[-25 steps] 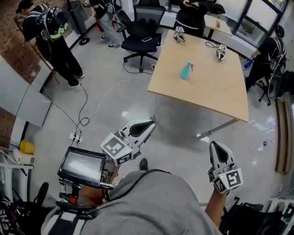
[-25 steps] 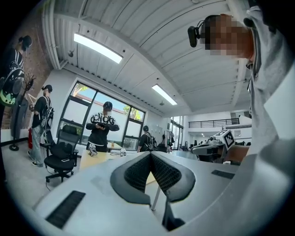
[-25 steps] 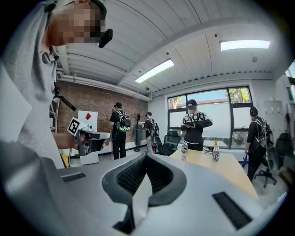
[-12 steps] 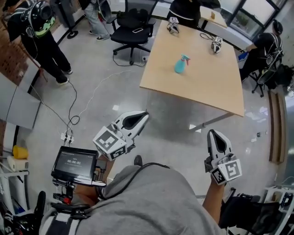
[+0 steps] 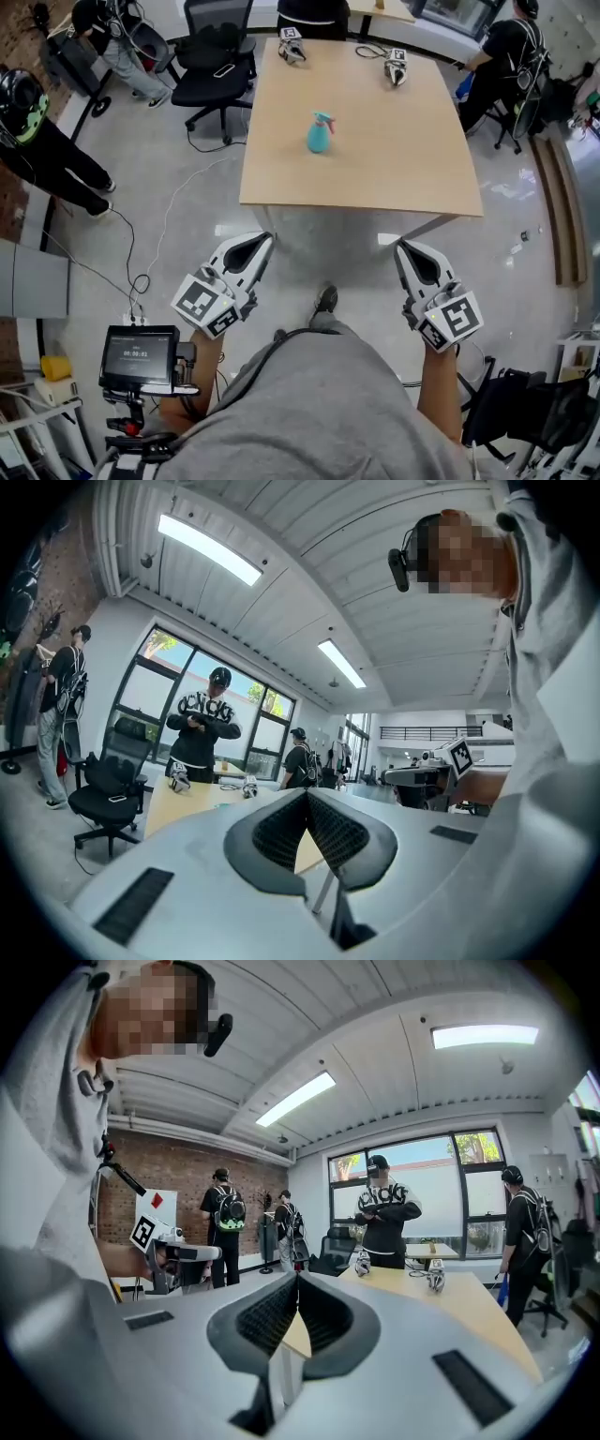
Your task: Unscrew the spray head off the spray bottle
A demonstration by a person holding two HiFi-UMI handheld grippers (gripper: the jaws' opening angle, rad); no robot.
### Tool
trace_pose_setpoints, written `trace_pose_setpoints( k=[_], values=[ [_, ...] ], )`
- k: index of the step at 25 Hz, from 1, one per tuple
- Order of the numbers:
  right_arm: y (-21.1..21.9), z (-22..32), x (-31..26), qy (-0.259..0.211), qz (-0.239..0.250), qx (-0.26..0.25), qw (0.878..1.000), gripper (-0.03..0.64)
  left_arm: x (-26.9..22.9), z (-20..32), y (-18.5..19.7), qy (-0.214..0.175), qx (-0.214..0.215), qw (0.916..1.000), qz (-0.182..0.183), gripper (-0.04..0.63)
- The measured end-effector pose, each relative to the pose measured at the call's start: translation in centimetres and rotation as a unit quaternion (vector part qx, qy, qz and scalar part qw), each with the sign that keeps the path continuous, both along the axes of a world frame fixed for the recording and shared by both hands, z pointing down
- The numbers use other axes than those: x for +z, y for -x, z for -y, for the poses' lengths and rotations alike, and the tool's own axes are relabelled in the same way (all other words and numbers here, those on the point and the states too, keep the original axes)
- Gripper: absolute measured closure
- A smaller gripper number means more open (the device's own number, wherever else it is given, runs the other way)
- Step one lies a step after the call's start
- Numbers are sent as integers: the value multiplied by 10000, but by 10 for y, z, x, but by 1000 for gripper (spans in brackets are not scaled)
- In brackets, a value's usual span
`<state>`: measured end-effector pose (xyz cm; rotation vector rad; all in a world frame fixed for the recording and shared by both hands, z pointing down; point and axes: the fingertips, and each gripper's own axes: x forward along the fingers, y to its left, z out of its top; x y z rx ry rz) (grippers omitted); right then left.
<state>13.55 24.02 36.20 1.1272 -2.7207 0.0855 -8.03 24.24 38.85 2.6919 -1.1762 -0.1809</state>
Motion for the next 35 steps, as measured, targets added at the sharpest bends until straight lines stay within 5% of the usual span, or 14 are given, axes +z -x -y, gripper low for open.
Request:
trace_pose_setpoints(
  k=[6,16,22,28,31,35],
  values=[
    [-24,106,5,-22,264,-401,9988,612,7,97,-39,17,-274,9995,134,591],
    [-32,161,3,192,237,-668,9973,612,35,160,-59,460,-350,9979,296,591],
    [-15,239,14,414,83,-512,9978,611,100,257,-50,889,67,9953,390,582],
    [7,294,-5,364,-104,-336,9987,611,188,351,-64,1181,583,9872,904,242],
    [17,316,-6,361,-153,-182,9991,611,228,404,-69,1197,592,9840,1178,164],
    [24,329,8,692,-400,-160,9967,606,274,442,-88,1162,705,9755,1728,160]
  ],
)
